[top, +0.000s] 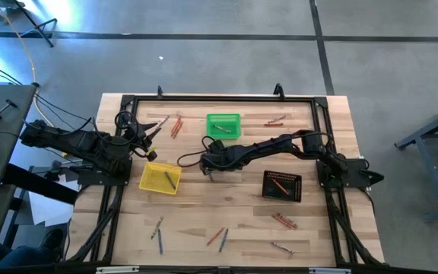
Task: Sort crayons
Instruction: Put the blue crayon into the yellow basket
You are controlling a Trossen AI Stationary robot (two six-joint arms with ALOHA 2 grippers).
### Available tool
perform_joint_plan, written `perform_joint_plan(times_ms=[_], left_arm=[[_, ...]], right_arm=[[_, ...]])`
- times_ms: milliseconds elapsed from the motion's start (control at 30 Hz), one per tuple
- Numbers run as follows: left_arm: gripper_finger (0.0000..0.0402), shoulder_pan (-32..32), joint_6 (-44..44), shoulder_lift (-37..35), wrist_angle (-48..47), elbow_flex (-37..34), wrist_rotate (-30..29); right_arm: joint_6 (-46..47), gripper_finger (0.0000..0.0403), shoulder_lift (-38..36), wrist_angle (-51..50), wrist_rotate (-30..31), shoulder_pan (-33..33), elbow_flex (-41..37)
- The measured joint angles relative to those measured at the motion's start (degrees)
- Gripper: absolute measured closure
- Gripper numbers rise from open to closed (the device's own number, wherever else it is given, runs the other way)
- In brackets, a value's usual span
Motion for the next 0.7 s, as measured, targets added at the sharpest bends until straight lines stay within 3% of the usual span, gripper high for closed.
perform_joint_plan(times_ms=[200,700], left_arm=[[0.0316,0.01,0.02,0.0,0.02,0.0,0.02],[0.0316,0.0,0.06,0.0,0.0,0.0,0.02]], right_arm=[[-0.37,0.0395,0.02,-0.28,0.42,0.01,0.0],[-1.55,0.0399,-0.15,-0.13,-1.27,-0.04,0.02]])
